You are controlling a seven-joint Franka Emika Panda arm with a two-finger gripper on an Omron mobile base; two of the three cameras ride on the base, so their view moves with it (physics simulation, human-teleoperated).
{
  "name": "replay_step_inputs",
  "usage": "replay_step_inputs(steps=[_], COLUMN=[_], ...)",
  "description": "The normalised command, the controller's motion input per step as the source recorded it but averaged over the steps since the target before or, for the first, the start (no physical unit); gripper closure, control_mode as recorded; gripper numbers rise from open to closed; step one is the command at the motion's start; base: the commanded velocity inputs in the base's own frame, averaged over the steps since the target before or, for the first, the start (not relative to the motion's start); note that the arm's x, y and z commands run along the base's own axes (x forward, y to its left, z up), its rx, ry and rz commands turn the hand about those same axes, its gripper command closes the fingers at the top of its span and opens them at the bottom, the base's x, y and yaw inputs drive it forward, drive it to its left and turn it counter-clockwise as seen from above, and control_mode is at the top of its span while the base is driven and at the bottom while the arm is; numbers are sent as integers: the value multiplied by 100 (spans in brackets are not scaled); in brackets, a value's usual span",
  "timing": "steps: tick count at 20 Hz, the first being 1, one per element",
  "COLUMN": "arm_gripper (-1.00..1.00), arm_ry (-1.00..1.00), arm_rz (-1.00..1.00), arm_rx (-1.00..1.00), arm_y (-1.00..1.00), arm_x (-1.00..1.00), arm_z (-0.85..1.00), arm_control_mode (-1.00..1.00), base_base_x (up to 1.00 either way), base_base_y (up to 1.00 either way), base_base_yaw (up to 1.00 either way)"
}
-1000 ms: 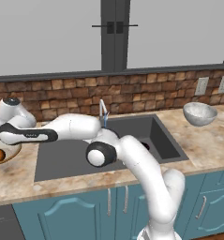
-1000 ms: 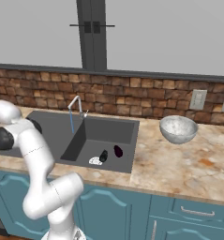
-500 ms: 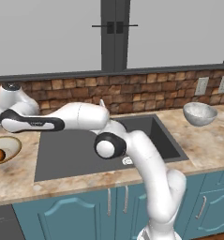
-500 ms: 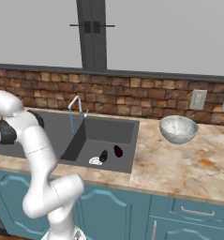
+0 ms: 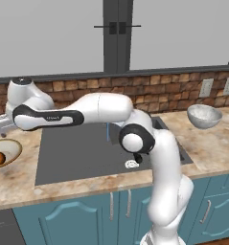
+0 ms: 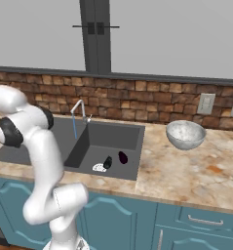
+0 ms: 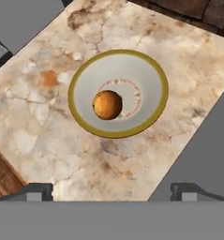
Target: Pick the eggplants from the sink and place them in one bowl. Place the orange in the other bowl. Then turn off the sink faucet.
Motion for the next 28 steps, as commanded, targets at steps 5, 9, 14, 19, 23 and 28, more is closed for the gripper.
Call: replay_step_inputs(steps=[5,9,14,19,23,28], arm_gripper=[-100,-100,-100,-100,-100,-100], arm_ry=[-1,-1,0,1,4,13], arm_rz=[-2,-7,-7,-8,-12,-12], arm_rx=[13,15,14,12,11,2], arm_y=[-95,-100,-99,-100,-100,-88], arm_x=[-63,-70,-51,-25,-13,-1], arm_z=[0,-9,-4,-2,-1,-4], arm_control_mode=[-100,-100,-100,-100,-100,-100], base_base_x=[0,0,0,0,0,0], base_base_y=[0,0,0,0,0,0], base_base_yaw=[0,0,0,0,0,0])
